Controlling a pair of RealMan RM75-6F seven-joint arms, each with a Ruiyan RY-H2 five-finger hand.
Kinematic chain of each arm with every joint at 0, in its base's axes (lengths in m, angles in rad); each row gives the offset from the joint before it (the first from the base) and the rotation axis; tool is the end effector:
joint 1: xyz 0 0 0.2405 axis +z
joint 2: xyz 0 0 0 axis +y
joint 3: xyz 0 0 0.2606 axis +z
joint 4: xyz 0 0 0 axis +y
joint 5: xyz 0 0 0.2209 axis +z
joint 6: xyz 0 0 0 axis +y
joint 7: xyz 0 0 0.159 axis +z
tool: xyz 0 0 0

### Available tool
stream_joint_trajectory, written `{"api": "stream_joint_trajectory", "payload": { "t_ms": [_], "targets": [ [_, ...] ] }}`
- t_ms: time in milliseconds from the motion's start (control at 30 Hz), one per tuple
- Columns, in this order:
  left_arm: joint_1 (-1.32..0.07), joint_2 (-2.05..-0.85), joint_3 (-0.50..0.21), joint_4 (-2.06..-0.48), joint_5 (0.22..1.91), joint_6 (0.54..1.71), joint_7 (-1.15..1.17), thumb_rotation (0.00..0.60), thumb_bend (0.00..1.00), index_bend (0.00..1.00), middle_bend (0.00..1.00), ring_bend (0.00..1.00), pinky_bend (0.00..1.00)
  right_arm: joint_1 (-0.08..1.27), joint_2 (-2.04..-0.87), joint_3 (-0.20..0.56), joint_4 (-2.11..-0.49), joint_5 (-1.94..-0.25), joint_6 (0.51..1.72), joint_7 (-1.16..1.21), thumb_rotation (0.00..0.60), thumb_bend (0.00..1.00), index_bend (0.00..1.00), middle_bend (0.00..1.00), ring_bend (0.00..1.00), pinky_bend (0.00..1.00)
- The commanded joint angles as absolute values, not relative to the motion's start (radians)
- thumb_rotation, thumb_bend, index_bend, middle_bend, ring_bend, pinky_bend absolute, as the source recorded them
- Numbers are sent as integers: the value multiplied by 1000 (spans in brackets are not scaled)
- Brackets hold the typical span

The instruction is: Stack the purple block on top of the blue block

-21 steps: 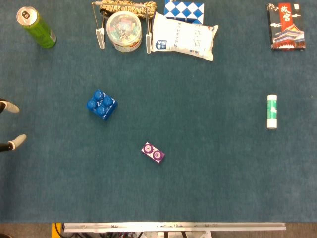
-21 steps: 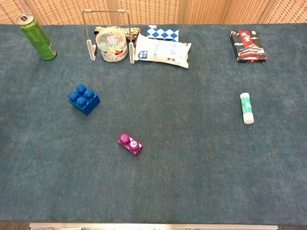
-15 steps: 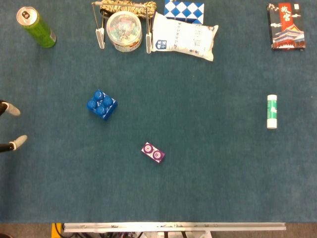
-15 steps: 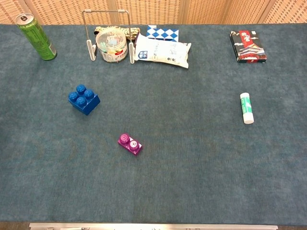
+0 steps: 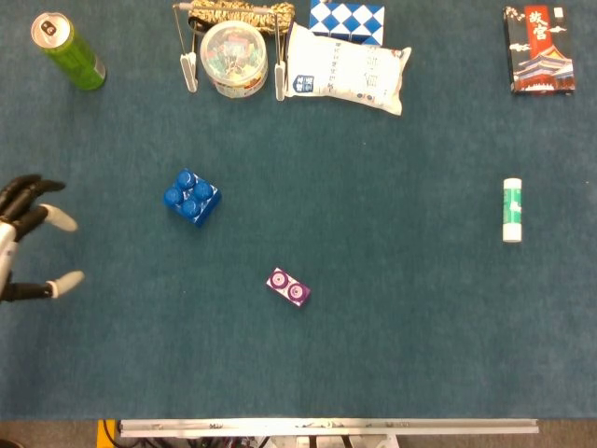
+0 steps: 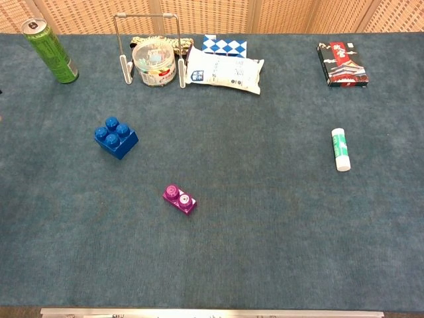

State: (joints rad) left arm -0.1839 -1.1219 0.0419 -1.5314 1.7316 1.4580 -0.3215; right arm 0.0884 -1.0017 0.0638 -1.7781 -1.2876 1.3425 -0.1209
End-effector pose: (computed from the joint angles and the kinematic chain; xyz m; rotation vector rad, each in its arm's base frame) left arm -0.2950 0.2032 0.1251 -1.6339 -1.0592 -1.1605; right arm -0.3296 -0.1949 0.1644 1.3185 -1.0417 0.6842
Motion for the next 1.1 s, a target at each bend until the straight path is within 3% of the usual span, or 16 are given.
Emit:
{"api": "stream_joint_trajectory", "payload": {
  "t_ms": [33,633,1100],
  "targets": [
    [-226,-1107,51,-1552,1784,1437,-312,600,62,398,42,0,52,90,-1003,65,-1779,-1290,1343,-121,600,0,304,268,151,238],
    [-421,-1182,95,-1538,1955,1261,-225,600,62,391,0,0,28,71,-979,71,-1795,-1320,1390,-89,600,0,305,268,151,238],
    [-542,-1226,68,-1614,1905,1064,-12,600,148,400,0,0,28,46,-957,82,-1803,-1321,1432,-61,600,0,305,268,151,238]
  ]
}}
